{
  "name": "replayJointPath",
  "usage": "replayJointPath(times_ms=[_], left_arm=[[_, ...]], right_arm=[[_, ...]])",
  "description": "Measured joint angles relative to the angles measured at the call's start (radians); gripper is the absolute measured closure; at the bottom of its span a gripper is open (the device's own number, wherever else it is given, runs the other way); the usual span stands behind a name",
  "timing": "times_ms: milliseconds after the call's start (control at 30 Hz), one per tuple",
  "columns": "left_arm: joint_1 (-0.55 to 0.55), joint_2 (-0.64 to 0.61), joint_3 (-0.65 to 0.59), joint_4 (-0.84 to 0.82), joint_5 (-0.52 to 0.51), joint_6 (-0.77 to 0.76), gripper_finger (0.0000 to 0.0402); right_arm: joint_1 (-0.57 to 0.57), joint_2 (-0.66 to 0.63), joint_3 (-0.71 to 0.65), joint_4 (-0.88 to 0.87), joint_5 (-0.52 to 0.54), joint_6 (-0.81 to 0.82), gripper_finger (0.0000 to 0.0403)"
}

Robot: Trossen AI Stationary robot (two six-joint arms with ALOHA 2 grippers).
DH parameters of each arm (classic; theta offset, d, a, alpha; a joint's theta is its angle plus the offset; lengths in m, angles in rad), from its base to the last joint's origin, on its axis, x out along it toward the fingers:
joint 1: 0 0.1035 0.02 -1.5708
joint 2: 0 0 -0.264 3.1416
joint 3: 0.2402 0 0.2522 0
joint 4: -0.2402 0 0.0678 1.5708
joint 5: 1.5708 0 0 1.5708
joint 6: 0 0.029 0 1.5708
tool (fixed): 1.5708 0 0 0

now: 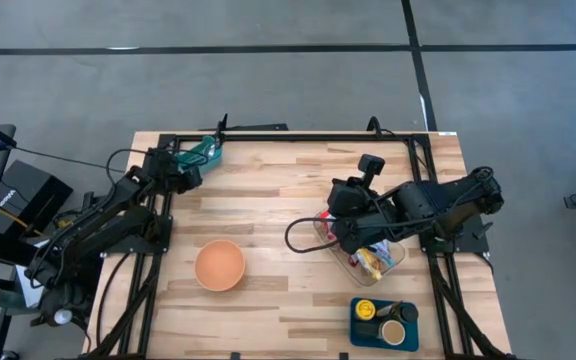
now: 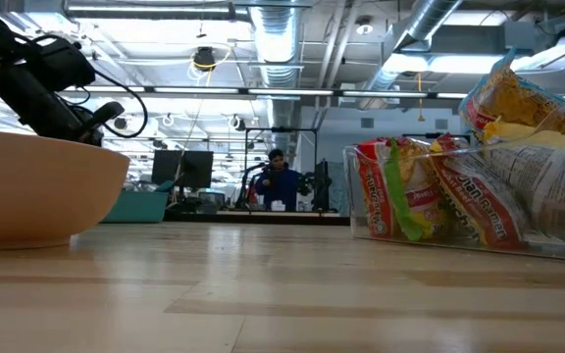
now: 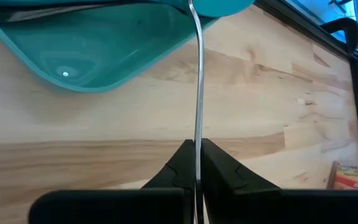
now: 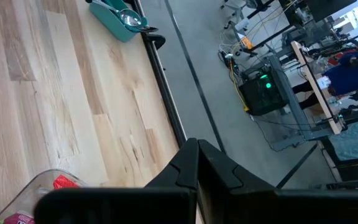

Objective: Pick & Place Food Item
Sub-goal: Put the silver spoon into the green bin

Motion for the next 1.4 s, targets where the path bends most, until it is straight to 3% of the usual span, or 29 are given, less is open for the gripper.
replayJointPath(times_ms=[433,1067,1400], left_arm=[[-0.008,0.000,0.000,-0.001,0.004,0.000,0.0399],[-0.122,0.000,0.001,0.002,0.005,-0.002,0.0398],[-0.125,0.000,0.001,0.120,0.005,0.002,0.0399]], right_arm=[[0.000,0.000,0.000,-0.001,0.000,0.000,0.0403],[0.001,0.000,0.000,-0.001,0.000,0.000,0.0403],[0.001,0.000,0.000,0.000,0.000,0.000,0.0403]])
